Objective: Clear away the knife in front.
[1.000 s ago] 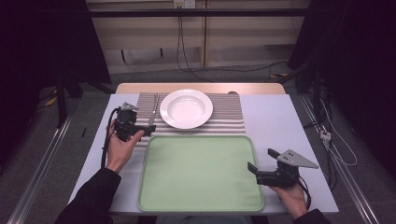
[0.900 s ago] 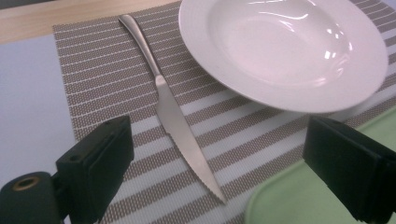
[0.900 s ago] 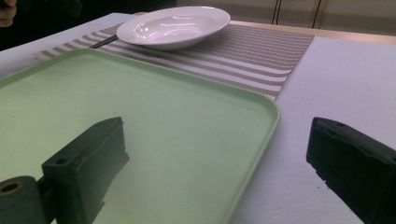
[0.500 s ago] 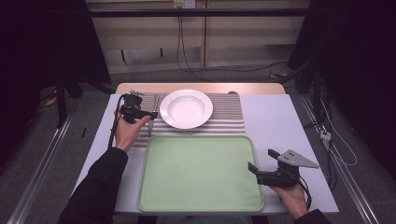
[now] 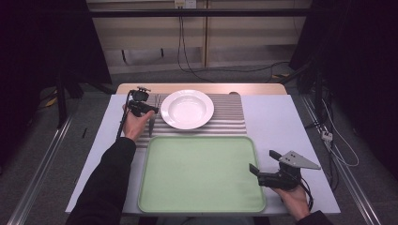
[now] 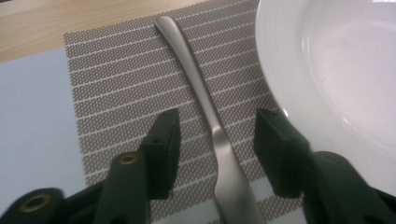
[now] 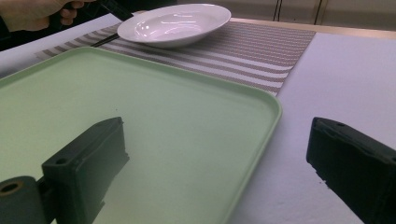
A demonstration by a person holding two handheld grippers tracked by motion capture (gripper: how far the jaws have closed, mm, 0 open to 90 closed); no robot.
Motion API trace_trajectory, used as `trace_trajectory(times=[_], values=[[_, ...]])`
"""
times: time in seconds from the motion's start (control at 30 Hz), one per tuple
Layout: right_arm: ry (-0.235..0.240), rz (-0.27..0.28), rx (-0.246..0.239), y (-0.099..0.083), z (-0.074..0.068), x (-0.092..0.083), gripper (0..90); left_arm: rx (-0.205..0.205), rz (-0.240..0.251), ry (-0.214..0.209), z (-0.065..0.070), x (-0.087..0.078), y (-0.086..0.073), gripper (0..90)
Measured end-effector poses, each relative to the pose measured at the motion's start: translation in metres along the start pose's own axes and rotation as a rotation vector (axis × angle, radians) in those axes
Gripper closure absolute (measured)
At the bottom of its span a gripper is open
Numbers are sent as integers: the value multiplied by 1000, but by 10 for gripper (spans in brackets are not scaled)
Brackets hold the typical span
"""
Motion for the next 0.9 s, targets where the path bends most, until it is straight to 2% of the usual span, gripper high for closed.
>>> trace_trajectory(times=[0.03, 0.07, 0.17, 0.2, 0.27, 0.33, 0.53, 0.63, 0.73, 0.9], values=[[-1, 0, 1, 0, 0, 0, 46, -14, 2, -11, 0, 2, 1, 543], [0, 0, 2, 0, 0, 0, 46, -13, -4, -2, 0, 6, 1, 564], [0, -1, 0, 0, 0, 0, 46, 10, -25, 6, -1, 14, 2, 649], [0, -1, -1, 0, 0, 0, 46, 21, -38, 23, -3, 16, 2, 650], [-1, -2, 0, 0, 0, 0, 46, -27, -37, -4, -6, 21, 1, 665], [0, 0, 1, 0, 1, 1, 46, -33, -27, -4, -6, 23, 2, 684], [3, -2, -2, 0, 1, 1, 46, -31, -50, 8, -6, 27, 8, 704], [3, -2, -2, 0, 1, 1, 46, -15, -57, 24, -4, 29, 10, 719], [3, -4, -2, 0, 1, 2, 46, -35, -57, 21, -3, 30, 11, 759], [4, -4, -3, 0, 1, 2, 46, -38, -68, 20, -3, 28, 10, 782]])
Point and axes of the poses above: each handheld gripper's, and its own axes: x roughly forward along the jaws, y roughly out of its top, z roughly to its right, the point moved 3 cm from there along x, roughly forward along the jaws, and after that the axes turned 4 degrees about x, right-handed, at the moved point
